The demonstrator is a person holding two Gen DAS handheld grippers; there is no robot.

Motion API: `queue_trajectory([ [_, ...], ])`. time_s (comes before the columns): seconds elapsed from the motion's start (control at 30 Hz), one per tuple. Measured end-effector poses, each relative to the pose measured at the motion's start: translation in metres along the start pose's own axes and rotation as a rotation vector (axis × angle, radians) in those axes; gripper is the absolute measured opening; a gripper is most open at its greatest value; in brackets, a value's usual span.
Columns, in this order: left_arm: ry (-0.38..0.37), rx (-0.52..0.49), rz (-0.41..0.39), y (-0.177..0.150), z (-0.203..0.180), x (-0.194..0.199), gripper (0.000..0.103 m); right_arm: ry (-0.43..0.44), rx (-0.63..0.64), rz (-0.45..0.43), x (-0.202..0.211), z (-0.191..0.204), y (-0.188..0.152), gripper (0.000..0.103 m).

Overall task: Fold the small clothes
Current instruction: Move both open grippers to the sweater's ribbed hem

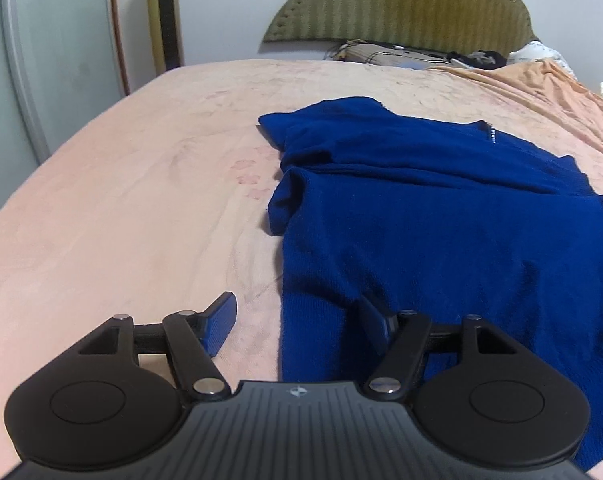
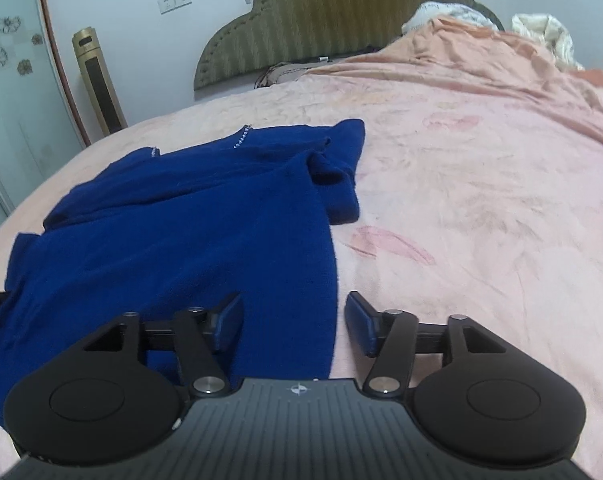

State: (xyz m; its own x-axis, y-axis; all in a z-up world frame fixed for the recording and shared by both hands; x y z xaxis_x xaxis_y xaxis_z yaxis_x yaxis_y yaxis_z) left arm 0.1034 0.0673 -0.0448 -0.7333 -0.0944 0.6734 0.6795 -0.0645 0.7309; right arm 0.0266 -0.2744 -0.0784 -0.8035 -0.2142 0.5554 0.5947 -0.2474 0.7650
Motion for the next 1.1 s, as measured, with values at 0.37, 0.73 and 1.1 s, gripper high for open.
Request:
queue_trajectory([
  [0.37,0.065,-0.002,0.005,-0.007,-0.006,0.008,0.068,0.013,-0.05,-0.016,0.014,0.004,-0.008,0.074],
  [0.73,0.099,-0.015,0.004,-0.018,-0.01,0.026,0.073,0.026,-0.014,-0.039,0.038,0.02,-0.019,0.075],
  [1.1,0.116,-0.042,0.003,-0.024,-0.014,0.037,0.073,0.054,0.028,-0.036,0.052,0.04,-0.023,0.08],
])
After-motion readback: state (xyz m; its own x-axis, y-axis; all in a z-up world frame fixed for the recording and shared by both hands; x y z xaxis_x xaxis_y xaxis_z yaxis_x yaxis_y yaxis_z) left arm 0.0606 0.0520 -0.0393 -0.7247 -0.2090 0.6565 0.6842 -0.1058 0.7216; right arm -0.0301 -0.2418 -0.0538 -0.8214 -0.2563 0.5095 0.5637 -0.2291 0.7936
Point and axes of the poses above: each gripper's, at about its wrist camera, not at the fingertips, and x roughly against the way its jaws point, z to its left, y to its top, the point moved 5 cm from there along -x, roughly the way its jaws point, and after that the axes turned 9 degrees about y, right-handed, at the moved point
